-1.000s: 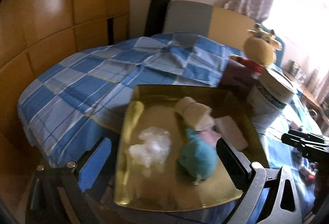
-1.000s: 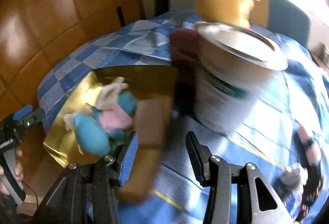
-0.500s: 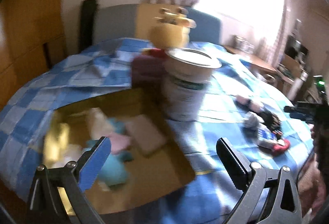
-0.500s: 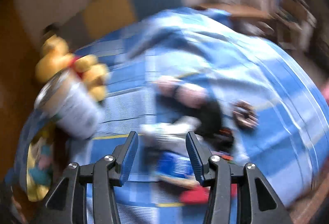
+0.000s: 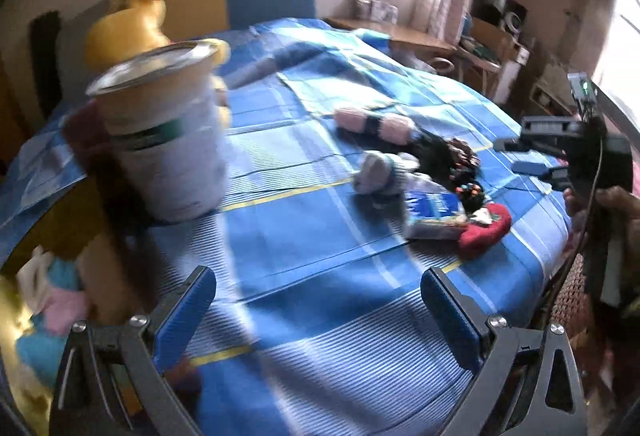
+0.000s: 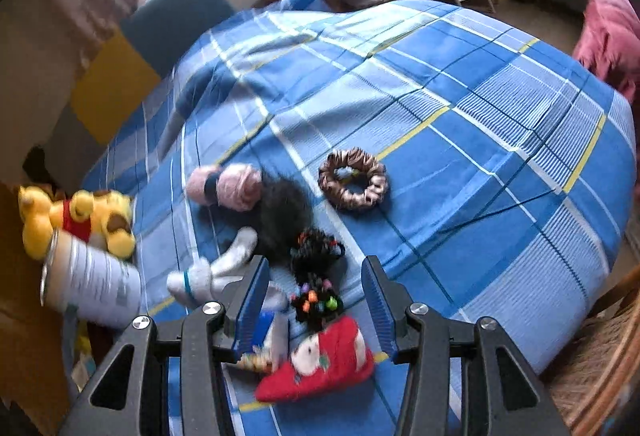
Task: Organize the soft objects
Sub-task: 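Move both grippers back to the pile, left gripper toward the blue tissue pack, then grasp the blue Tempo tissue pack with the left gripper while the right reaches the red slipper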
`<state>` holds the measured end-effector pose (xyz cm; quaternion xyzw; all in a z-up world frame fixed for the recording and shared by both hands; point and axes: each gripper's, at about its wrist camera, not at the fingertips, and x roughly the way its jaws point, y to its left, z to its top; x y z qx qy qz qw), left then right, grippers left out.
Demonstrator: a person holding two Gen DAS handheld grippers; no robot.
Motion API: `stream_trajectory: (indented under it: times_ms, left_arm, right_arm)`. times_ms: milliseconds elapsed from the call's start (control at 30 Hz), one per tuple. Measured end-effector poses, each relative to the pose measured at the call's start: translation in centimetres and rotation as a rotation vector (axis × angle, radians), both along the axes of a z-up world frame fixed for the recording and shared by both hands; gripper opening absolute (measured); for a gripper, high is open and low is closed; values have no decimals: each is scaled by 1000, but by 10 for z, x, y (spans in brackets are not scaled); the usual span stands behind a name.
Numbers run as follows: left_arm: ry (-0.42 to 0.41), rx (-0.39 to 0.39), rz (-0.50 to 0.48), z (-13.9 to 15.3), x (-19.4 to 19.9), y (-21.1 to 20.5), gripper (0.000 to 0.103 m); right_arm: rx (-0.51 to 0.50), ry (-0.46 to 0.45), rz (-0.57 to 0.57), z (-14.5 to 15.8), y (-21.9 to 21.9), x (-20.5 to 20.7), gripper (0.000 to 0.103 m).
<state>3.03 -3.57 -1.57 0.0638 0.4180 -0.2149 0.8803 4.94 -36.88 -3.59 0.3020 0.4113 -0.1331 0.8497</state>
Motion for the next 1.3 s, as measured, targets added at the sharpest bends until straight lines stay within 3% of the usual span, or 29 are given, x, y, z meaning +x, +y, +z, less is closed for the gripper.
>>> stream_trajectory:
  times_ms: [67,233,500,833,1000,1033,1067,1100,1200,1300]
  left_arm:
    - [34,-5,-35,-6,8,-22,103]
    - [90,30,-88,-21,25,-67,103]
    - [153,71,-132,-43,54,-128,103]
    - [254,94,-117,-74,78,-167,103]
    - [291,122,-86,-95,87,-170,101]
    - [290,111,-74,-95,88,-166,94]
    - [267,100,-68,-92,85,-160,78]
    - [256,97,-70,-89,83,-156,73]
    - [252,40,-91,-77,75,-132,73]
    - [205,51,-91,-71,61,-110,73]
  right_arm:
    - [-10,-91,-30,8,-2,-6,48]
    - [-29,-181,-70,17,-6,-19,49]
    - [42,-211,-62,15,-12,-19,49]
    - [82,-231,-39,13,-11,-19,49]
    - [84,-229,-38,13,-11,-18,49]
    - [85,-229,-42,13,-11,-18,49]
    - [84,-226,-48,12,-11,-18,49]
    - [85,-223,-52,11,-13,-18,49]
    - [84,-213,-55,9,-13,-17,49]
    - [70,-198,-53,9,-12,-16,49]
